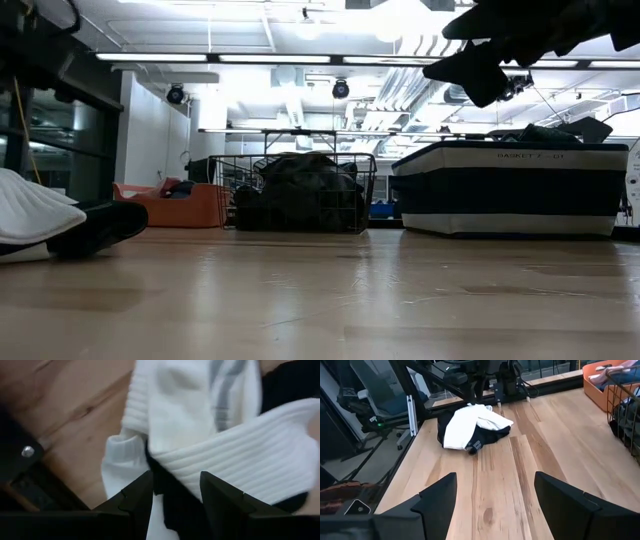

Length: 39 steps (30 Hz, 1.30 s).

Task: Pick & Place Cloths
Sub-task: Put the white sock into the orange bin

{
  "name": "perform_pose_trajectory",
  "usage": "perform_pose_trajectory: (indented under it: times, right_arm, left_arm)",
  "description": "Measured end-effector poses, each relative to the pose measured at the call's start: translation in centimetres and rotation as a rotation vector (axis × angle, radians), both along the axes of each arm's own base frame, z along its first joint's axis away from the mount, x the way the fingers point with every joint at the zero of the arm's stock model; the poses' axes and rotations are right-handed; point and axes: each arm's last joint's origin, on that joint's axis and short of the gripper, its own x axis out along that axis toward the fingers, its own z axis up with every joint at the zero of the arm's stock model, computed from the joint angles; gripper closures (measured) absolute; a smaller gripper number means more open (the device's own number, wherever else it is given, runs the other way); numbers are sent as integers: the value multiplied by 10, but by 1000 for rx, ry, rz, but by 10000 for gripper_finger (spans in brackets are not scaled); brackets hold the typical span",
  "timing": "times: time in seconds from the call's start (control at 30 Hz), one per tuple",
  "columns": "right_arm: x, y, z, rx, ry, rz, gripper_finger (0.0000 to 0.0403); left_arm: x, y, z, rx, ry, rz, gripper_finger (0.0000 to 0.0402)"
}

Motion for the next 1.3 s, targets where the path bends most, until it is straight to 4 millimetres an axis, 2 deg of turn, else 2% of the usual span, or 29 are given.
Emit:
perform_pose_trajectory:
  times: [0.13, 0.27, 0.43, 0.57, 0.7, 0.83, 1.03, 1.3]
  right_arm:
    - [0, 0, 0, 3, 4, -1, 144]
    - [0, 0, 0, 2, 3, -1, 144]
    - [0, 0, 0, -9, 2, 2, 144]
    - [0, 1, 0, -90, -8, 50, 144]
    - [-6, -1, 10, -113, -62, 62, 144]
    - [-18, -5, 18, -121, -116, 55, 144]
    - [-39, -12, 5, -78, -127, -4, 144]
    - [-63, -19, -16, 4, -204, -19, 144]
  left_arm:
    - [-5, -7, -7, 12, -25, 20, 243]
    - [-1, -11, -10, -15, -106, 20, 243]
    - [-2, -10, -20, -14, -112, 24, 243]
    - [-2, -9, -31, -15, -133, 32, 243]
    - [-1, -8, -37, 13, -180, 48, 246]
    - [0, -7, -37, 52, -225, 40, 279]
    - [1, -5, -36, 127, -280, 25, 385]
    - [2, -1, -31, 192, -366, 51, 397]
